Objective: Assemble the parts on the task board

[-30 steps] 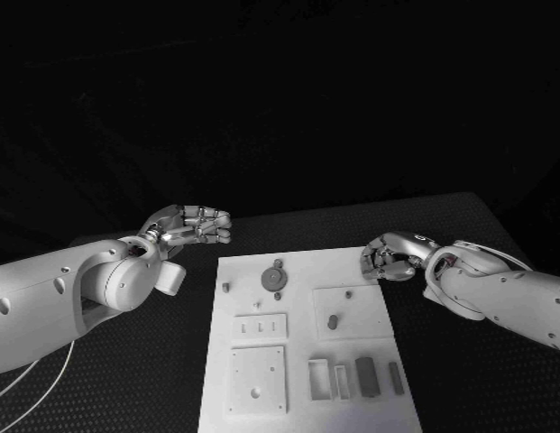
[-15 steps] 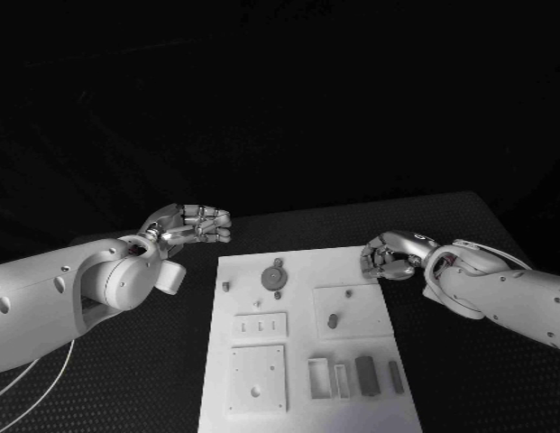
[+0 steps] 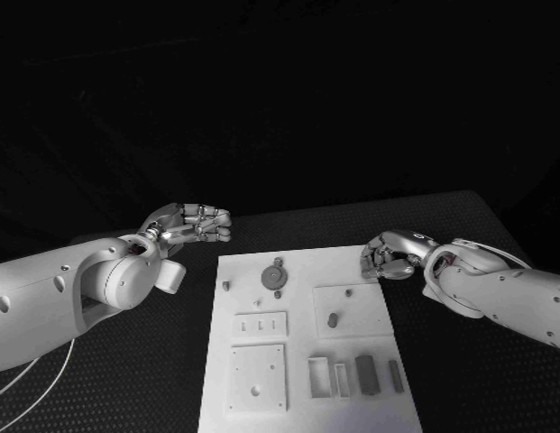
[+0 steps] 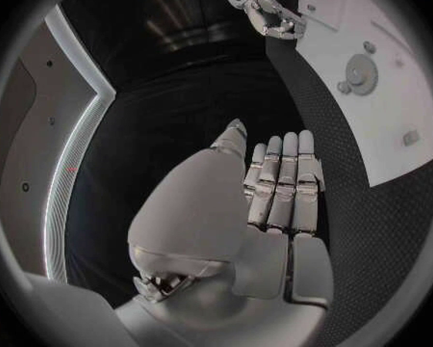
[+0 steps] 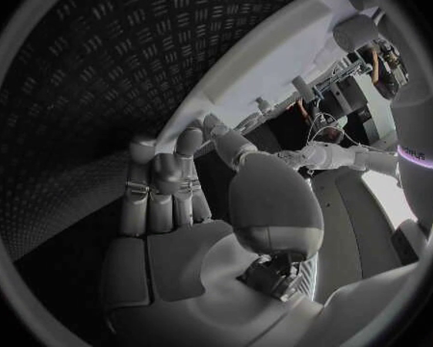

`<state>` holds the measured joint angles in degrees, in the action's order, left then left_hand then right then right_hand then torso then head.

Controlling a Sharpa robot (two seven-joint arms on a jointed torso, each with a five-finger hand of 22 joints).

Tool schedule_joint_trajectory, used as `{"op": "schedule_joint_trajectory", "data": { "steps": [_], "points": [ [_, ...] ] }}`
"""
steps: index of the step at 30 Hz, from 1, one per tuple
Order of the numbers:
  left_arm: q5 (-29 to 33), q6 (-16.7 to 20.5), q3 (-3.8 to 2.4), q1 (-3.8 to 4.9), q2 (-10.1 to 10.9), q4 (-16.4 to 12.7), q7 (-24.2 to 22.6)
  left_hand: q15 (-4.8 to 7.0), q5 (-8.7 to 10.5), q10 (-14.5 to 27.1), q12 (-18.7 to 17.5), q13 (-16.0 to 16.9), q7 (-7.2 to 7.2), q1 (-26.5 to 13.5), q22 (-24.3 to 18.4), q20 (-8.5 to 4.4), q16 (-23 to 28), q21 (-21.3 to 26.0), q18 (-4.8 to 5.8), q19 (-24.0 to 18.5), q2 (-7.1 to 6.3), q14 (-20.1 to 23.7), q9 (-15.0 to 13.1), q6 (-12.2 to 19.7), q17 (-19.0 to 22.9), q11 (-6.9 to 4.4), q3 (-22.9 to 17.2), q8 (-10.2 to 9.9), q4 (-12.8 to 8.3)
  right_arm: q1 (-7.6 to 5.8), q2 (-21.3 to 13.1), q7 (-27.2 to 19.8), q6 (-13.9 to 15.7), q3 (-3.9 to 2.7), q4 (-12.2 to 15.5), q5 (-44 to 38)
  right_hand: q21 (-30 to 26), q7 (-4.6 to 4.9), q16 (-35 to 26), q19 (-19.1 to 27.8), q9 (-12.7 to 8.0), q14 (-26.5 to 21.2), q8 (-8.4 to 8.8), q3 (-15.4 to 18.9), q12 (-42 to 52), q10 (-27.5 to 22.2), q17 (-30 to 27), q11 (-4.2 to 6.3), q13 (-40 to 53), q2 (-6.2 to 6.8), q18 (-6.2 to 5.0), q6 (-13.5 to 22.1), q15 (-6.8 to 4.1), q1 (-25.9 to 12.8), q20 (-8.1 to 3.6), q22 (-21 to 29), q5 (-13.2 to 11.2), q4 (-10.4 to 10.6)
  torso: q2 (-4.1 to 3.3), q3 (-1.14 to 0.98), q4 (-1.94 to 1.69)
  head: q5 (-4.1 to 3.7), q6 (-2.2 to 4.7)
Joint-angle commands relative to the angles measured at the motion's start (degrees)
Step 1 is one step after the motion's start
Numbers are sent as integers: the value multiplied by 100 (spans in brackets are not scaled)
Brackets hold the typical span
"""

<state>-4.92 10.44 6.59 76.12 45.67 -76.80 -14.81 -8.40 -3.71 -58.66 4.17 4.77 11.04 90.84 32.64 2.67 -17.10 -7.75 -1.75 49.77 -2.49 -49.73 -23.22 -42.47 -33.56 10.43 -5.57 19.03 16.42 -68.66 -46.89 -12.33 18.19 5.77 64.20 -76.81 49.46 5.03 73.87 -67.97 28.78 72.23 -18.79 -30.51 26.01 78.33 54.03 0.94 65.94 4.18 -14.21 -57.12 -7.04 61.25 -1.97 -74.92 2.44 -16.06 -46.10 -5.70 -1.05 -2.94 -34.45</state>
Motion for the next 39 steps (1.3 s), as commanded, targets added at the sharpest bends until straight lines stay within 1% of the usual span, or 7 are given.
{"op": "schedule_joint_trajectory", "data": {
  "steps": [1, 16, 21, 26, 28, 32, 39],
  "points": [
    [22, -82, -5, 7, -8, -7, -51, -18, 36, -54, -23, -10, 132, -49, -8, 16, 34, 27, -59, 17, -7, -20, 9, -34, -5, -1, 38, -22, 11, 14, 11, -15, -86, 7, -6, -89, 33, 3, 25, 21, 30, 7, -30, 2, 26, 10, 9, 44, 5, -72, -79, -53, -38, 10, -38, -119, 36, -30, 1, -3, 3, 0, -7],
    [-98, -34, -5, 7, 4, -8, 67, -13, 38, -156, 16, 13, 98, -52, 5, 8, 19, 18, -71, 60, 32, -86, -8, -125, -36, -41, 27, 17, 13, 14, 20, 93, 156, 5, 72, -93, 53, -17, 42, 15, 54, 16, -50, 27, 28, 38, 16, 64, 8, -81, -79, -108, -58, -31, -40, -119, 36, -25, 1, -2, 0, 4, -11],
    [-238, -5, -5, 7, 10, -20, 227, 68, 36, -462, 108, 103, 1, -92, 81, -65, -93, -80, -114, 268, 81, -343, -36, -358, -152, -168, 9, 98, 13, 8, 2, 256, 229, -2, 144, -160, 58, -19, 45, 8, 56, 20, -45, 21, 28, 46, 17, 67, 8, -106, -79, -104, -62, -32, -45, -117, 36, -21, 4, 2, 6, 8, -4],
    [-594, -280, -5, 8, 16, -38, 467, 214, 39, -835, 237, 278, -112, -183, 205, -195, -261, -241, -134, 544, 108, -650, -73, -630, -350, -333, 14, 179, 15, -93, -8, 381, 249, -21, 273, -161, 60, -20, 47, 5, 57, 23, -43, 24, 27, 49, 17, 68, 8, -109, -79, -104, -64, -41, -46, -116, 36, -19, -1, 7, 10, 2, 20],
    [-929, -472, -5, 9, 17, -48, 597, 259, 40, -942, 274, 349, -144, -235, 251, -239, -312, -292, -132, 619, 111, -734, -90, -713, -429, -383, 30, 199, 17, -143, -17, 434, 230, -23, 350, -191, 61, -21, 47, 3, 58, 24, -44, 25, 27, 51, 17, 68, 8, -109, -79, -106, -64, -43, -47, -116, 36, -18, 0, 6, 10, 2, 23],
    [-1633, -569, -6, 10, -3, -100, 853, 378, 16, -1272, 429, 593, -237, -278, 388, -352, -475, -441, -137, 811, 106, -951, -141, -934, -677, -542, 39, 255, 14, -268, -31, 564, 186, -26, 590, -323, 65, -24, 51, -4, 62, 30, -45, 32, 27, 59, 18, 71, 8, -99, -79, -113, -67, -58, -51, -114, 36, -17, 3, 11, 12, -9, 58],
    [-1826, -302, -6, 29, -48, -216, 1316, 575, 14, -1594, 666, 1064, -294, -350, 638, -537, -759, -706, -143, 1092, 75, -1249, -170, -1085, -1134, -736, 64, 234, 13, -430, 4, 949, 39, -26, 1041, -652, 70, -26, 55, -16, 66, 39, -41, 41, 27, 71, 18, 74, 7, -86, -79, -115, -71, -93, -55, -111, 36, 0, 10, 14, 12, -27, 97]
  ]
}}
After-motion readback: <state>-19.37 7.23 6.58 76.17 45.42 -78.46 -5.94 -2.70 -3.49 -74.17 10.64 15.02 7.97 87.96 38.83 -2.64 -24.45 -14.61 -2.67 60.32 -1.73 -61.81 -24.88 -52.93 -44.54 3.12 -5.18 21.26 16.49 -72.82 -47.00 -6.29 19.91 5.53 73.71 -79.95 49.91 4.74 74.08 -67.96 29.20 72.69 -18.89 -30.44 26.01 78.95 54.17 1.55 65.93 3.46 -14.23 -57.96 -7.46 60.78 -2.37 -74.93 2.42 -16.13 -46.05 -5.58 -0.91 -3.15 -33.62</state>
